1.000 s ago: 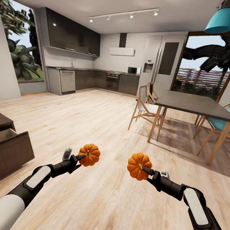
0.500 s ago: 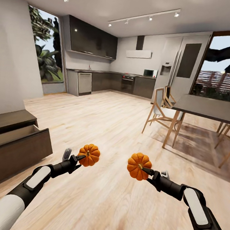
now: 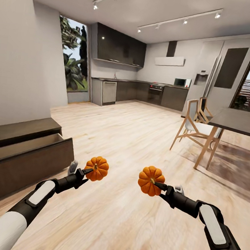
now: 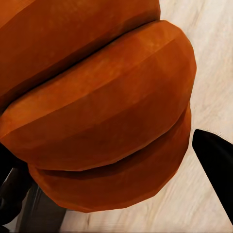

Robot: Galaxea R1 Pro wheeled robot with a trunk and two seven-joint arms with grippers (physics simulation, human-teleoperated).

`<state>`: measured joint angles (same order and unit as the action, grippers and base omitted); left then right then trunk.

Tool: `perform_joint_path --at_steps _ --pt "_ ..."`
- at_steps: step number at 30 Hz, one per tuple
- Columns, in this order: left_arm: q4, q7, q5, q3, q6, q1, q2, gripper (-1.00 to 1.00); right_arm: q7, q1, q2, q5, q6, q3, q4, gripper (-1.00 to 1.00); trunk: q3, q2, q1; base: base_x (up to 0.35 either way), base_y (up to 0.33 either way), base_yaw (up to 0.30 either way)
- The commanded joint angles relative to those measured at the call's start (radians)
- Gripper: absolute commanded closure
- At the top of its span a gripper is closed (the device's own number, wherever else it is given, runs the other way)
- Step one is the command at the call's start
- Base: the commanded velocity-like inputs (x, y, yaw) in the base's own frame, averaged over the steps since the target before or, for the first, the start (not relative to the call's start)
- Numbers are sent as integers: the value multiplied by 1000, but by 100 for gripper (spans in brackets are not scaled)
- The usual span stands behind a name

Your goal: Place each of the two pumpkins and all three candles from the living room inside a cabinet in the living room (use any cabinet), then make sure every cabinet is closed, and position the cauldron so it is next to a table in the living room.

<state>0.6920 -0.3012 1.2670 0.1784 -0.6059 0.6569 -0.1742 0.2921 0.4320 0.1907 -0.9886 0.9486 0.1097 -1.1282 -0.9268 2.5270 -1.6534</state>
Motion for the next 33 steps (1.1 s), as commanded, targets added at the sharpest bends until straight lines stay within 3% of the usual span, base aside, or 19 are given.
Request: perform_joint_path --at_steps 1,33 --pt "0 -3 12 3 -2 1 -1 100 5 1 0 -10 7 2 -1 100 0 1 0 0 0 286" --pt "0 -3 12 3 -2 2 -1 100 5 1 -1 -9 7 2 -1 100 13 1 0 28 -12 286"
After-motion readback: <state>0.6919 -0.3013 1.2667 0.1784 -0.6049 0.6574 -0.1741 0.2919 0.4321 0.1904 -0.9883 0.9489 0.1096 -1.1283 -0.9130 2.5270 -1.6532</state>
